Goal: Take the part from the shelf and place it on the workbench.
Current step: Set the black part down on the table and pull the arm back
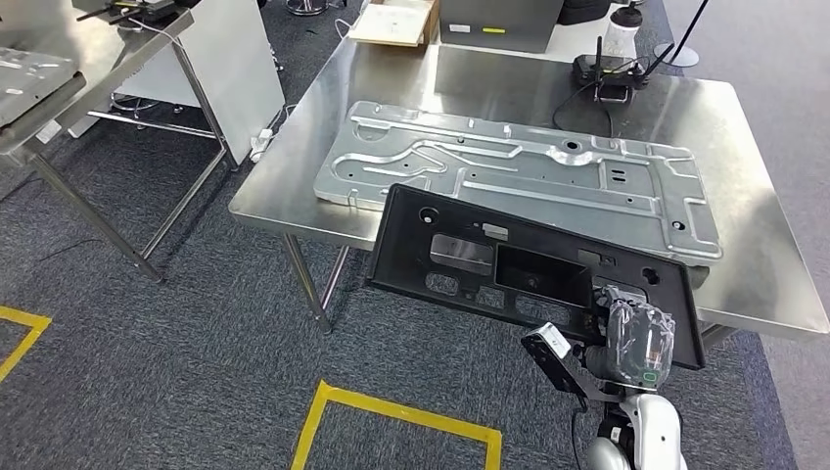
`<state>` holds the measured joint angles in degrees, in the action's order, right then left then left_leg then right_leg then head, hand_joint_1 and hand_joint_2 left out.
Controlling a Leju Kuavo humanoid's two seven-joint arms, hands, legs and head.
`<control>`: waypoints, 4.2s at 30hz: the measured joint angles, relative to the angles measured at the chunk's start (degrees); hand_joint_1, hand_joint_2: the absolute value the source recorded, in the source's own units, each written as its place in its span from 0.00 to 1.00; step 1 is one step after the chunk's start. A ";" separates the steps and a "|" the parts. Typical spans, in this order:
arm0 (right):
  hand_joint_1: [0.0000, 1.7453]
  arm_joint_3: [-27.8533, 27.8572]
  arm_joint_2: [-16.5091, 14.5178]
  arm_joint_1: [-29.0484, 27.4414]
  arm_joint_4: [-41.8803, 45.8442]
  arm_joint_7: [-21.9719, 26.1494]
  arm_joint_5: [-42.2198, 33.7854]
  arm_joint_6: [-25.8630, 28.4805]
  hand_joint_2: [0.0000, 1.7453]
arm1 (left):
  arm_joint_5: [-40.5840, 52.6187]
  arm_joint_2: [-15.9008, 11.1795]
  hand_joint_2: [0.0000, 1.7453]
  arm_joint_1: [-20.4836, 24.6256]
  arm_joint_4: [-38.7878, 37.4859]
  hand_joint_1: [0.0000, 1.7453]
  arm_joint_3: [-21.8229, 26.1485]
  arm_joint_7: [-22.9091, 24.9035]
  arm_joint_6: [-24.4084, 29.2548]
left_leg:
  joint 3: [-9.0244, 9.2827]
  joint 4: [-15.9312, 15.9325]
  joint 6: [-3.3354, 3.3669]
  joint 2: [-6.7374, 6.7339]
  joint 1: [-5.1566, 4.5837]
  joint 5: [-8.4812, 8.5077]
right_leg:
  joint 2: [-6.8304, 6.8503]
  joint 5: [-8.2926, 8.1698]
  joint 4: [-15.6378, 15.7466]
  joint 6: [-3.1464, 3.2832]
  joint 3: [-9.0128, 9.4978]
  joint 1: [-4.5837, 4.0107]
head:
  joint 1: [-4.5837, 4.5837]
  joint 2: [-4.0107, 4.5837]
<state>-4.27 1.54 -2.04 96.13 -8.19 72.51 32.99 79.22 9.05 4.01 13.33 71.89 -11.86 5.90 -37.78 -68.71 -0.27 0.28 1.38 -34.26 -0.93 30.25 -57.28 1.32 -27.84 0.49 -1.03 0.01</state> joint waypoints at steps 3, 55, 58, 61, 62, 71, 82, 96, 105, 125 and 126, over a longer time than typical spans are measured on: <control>1.00 2.45 1.01 0.17 -0.39 0.01 0.23 0.08 1.00 | 0.03 -0.07 1.00 -0.06 0.02 0.00 -0.03 0.15 0.02 | 0.76 7.91 0.87 0.01 -0.22 9.50 | -0.12 2.65 -0.62 -1.96 2.56 0.18 | -0.03 -0.01; 0.00 7.33 7.13 10.33 -16.97 2.36 0.58 -10.67 0.00 | 1.05 -0.85 0.00 1.20 -0.04 0.00 -1.66 -0.25 -0.62 | 3.61 -2.07 -0.91 0.08 0.19 -2.10 | 1.03 -3.96 -2.92 -0.66 -7.50 0.77 | -0.57 0.00; 0.00 5.84 6.97 10.68 -18.72 2.37 0.61 -10.73 0.00 | 0.88 -0.93 0.00 1.14 -0.04 0.00 -1.66 0.40 -0.52 | 0.60 -4.81 -0.09 0.08 -0.32 -1.49 | 0.74 -3.80 -3.00 -0.12 -7.01 -0.16 | -0.58 0.00; 0.00 5.02 6.89 11.07 -19.87 2.28 0.46 -10.59 0.00 | 0.24 -1.21 0.00 1.34 -0.04 0.00 -1.63 0.64 -0.75 | 3.97 5.48 1.80 -0.06 -1.45 4.33 | 0.56 -3.78 -3.02 -0.08 -6.72 -0.77 | -0.61 0.01; 0.00 4.86 6.87 11.14 -20.24 2.26 0.38 -10.47 0.00 | 0.09 -1.29 0.00 1.42 -0.04 0.00 -1.62 0.64 -0.87 | 4.76 7.77 2.25 -0.11 -1.78 5.34 | 0.60 -3.81 -3.05 -0.16 -6.80 -0.87 | -0.61 0.01; 0.00 4.11 6.80 11.14 -22.62 2.52 -0.13 -10.28 0.00 | -0.66 -1.32 0.00 1.36 -0.13 0.00 -1.51 0.34 -2.04 | 3.10 10.98 3.61 -0.48 -1.31 10.15 | 0.70 5.55 -14.81 -2.68 -10.76 -0.09 | -0.66 0.01; 0.00 3.52 6.73 11.69 -23.66 2.64 -0.16 -10.42 0.00 | -0.91 -1.26 0.00 1.20 -0.15 0.00 -1.42 0.34 -2.25 | -1.00 8.80 0.11 -0.02 -0.74 11.81 | 0.63 -0.44 -1.30 -1.06 -1.66 0.54 | -0.60 0.01; 0.00 2.18 6.49 13.06 -24.13 3.00 2.09 -8.48 1.00 | -1.18 -1.40 0.00 1.70 -0.14 0.00 -1.13 1.15 -2.57 | 10.64 12.45 2.21 -0.15 -1.63 4.67 | 1.51 -8.19 -1.29 -1.84 -9.30 0.02 | -0.54 0.00; 0.00 0.65 6.38 12.98 -15.91 2.91 8.09 -2.72 1.00 | -1.76 -1.24 0.00 1.47 -0.15 0.00 -1.03 1.19 -1.87 | 3.02 11.76 3.12 -0.81 -1.25 10.68 | 1.11 -0.21 -14.44 -3.18 -8.68 0.52 | -0.58 0.01; 0.00 -9.07 4.75 8.48 -0.25 3.85 11.84 0.57 1.00 | -2.97 -0.93 0.00 1.43 -0.13 0.00 0.00 1.08 -1.56 | 12.19 12.54 1.57 -0.36 -1.66 3.10 | 1.66 -8.10 -1.56 -0.89 -9.65 -0.22 | -0.52 0.01; 0.00 -9.96 4.44 7.77 0.06 3.82 11.69 0.63 1.00 | -3.10 -0.88 0.00 1.41 -0.14 0.00 0.08 1.05 -1.56 | 11.94 12.92 1.89 -0.40 -1.62 3.65 | 1.71 -8.66 -1.29 -1.25 -9.69 -0.19 | -0.54 0.01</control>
<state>-14.23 5.98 5.73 96.20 -4.37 84.19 33.62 76.12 8.17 5.43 13.20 71.96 -10.81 4.34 -25.84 -55.78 1.62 -0.11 -0.24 -30.61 0.78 21.59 -58.57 0.06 -37.53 0.29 -1.57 0.02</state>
